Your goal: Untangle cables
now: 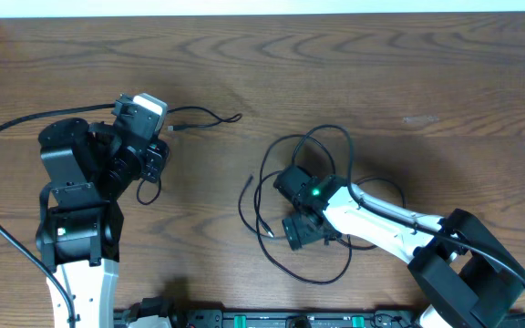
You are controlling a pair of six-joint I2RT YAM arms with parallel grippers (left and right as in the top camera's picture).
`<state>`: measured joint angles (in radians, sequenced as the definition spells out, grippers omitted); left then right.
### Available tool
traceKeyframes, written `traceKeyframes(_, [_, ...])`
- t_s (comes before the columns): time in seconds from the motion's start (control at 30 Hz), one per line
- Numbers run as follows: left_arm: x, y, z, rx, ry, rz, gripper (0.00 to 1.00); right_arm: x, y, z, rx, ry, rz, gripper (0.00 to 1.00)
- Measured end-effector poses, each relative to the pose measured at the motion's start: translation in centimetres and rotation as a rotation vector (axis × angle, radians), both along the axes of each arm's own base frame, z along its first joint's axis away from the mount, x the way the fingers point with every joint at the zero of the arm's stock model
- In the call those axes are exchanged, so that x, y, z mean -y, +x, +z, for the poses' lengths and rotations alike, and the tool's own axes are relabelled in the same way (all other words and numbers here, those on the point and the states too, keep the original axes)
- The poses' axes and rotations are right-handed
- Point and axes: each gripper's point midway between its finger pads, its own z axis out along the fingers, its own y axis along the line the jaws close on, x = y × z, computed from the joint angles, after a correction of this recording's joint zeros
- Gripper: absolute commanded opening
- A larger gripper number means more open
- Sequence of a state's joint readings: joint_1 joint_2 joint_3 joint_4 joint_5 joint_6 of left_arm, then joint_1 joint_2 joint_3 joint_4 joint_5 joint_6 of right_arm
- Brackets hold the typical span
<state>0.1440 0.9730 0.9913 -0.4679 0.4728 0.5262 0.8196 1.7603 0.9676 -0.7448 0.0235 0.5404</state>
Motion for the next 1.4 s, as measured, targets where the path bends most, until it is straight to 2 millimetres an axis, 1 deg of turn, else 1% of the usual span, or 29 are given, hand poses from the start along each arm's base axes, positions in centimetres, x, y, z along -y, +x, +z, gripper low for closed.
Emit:
traceKeyframes(0.13, [0.0,0.0,0.0,0.0,0.0,0.0,0.07,-0.7,1.7,0.1,0.076,0.029,-0.082,0.99])
traceKeyframes(0.27, [0.0,0.0,0.0,0.0,0.0,0.0,0.07,-0.8,2.1,0.1,0.095,0.034,-0.145,0.97])
traceKeyframes(0.3, [0.0,0.0,0.0,0.0,0.0,0.0,0.07,-0.8,2.1,0.2,0.097,0.035,-0.156,0.96])
traceKeyframes(0.4, [0.0,0.0,0.0,0.0,0.0,0.0,0.07,-1.0,2.4,0.2,0.107,0.049,-0.182,0.88])
traceKeyframes(0.43, [0.0,0.0,0.0,0.0,0.0,0.0,0.07,-1.2,2.5,0.2,0.112,0.058,-0.188,0.87])
traceKeyframes(0.5, [0.0,0.0,0.0,0.0,0.0,0.0,0.08,-2.6,3.2,0.4,0.125,0.125,-0.178,0.88])
traceKeyframes(0.57, [0.0,0.0,0.0,0.0,0.0,0.0,0.07,-5.5,3.7,1.1,0.118,0.261,-0.129,0.92])
traceKeyframes(0.6, [0.0,0.0,0.0,0.0,0.0,0.0,0.08,-7.1,3.6,1.6,0.099,0.338,-0.098,0.95])
traceKeyframes(0.63, [0.0,0.0,0.0,0.0,0.0,0.0,0.07,-8.2,3.2,1.9,0.069,0.396,-0.068,0.99])
traceKeyframes(0.7, [0.0,0.0,0.0,0.0,0.0,0.0,0.08,-9.6,2.2,2.3,0.009,0.47,-0.029,0.99])
traceKeyframes(0.73, [0.0,0.0,0.0,0.0,0.0,0.0,0.07,-9.9,1.8,2.5,-0.013,0.49,-0.018,0.99])
traceKeyframes(0.8, [0.0,0.0,0.0,0.0,0.0,0.0,0.08,-10.1,1.3,2.5,-0.041,0.501,-0.013,0.99])
traceKeyframes(0.9, [0.0,0.0,0.0,0.0,0.0,0.0,0.07,-9.8,1.1,2.3,-0.05,0.489,-0.024,0.99])
traceKeyframes(1.07, [0.0,0.0,0.0,0.0,0.0,0.0,0.07,-9.4,1.5,2.2,-0.034,0.464,-0.079,0.99])
traceKeyframes(1.17, [0.0,0.0,0.0,0.0,0.0,0.0,0.07,-8.8,2.4,2.0,0.006,0.429,-0.137,0.99])
traceKeyframes(1.27, [0.0,0.0,0.0,0.0,0.0,0.0,0.07,-7.6,3.7,1.7,0.083,0.367,-0.19,0.87])
traceKeyframes(1.4, [0.0,0.0,0.0,0.0,0.0,0.0,0.07,-5.4,5.1,1.1,0.176,0.258,-0.241,0.64])
